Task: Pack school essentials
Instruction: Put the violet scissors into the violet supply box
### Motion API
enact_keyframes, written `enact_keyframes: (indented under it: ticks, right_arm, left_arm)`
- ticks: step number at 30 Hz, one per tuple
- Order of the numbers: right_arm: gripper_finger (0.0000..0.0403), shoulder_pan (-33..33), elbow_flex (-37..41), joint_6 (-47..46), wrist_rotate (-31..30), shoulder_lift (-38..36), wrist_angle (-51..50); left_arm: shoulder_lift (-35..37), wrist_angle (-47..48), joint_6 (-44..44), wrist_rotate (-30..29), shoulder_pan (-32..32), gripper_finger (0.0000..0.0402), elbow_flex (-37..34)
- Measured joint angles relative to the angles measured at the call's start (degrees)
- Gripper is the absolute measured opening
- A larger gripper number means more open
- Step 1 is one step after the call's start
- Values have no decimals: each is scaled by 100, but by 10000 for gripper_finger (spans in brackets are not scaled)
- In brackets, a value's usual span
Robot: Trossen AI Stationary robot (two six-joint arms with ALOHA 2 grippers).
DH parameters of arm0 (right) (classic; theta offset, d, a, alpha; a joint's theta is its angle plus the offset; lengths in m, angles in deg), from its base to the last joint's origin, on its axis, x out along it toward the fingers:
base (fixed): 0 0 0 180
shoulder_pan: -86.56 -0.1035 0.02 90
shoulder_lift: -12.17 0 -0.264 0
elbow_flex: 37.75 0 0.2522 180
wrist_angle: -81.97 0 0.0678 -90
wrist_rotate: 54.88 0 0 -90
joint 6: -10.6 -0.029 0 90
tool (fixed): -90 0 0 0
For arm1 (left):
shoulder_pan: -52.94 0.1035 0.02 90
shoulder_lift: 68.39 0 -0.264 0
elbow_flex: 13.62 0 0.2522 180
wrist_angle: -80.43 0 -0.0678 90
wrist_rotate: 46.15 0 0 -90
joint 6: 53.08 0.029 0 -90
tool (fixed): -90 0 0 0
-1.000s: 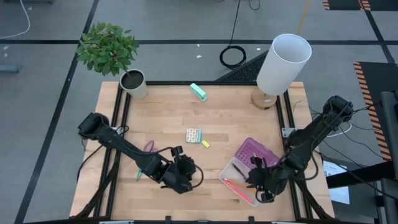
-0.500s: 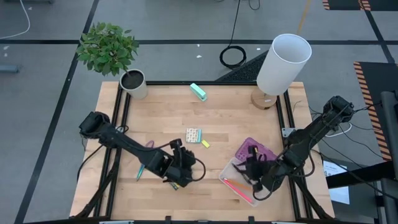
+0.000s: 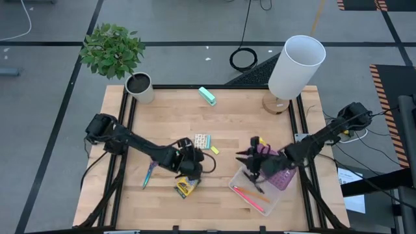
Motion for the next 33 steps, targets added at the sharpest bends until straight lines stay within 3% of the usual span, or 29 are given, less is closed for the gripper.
enact_keyframes:
  ticks: [4,10,19,26,33]
  right_arm:
    - [91,796,71,753,828,4,504]
    - [89,1677,73,817,1982,4,682]
    - [76,2153,73,806,2871,4,334]
    - [70,2373,73,996,3390,4,309]
    - [70,2419,73,902,3385,4,314]
  left_arm:
    - [0,-73,417,84,313,188,-13]
    - [0,36,873,442,755,188,-13]
    - [327,941,931,606,950,188,-13]
    - [319,420,1364,533,1171,188,-9]
    - [262,-91,1638,591,1272,188,-2]
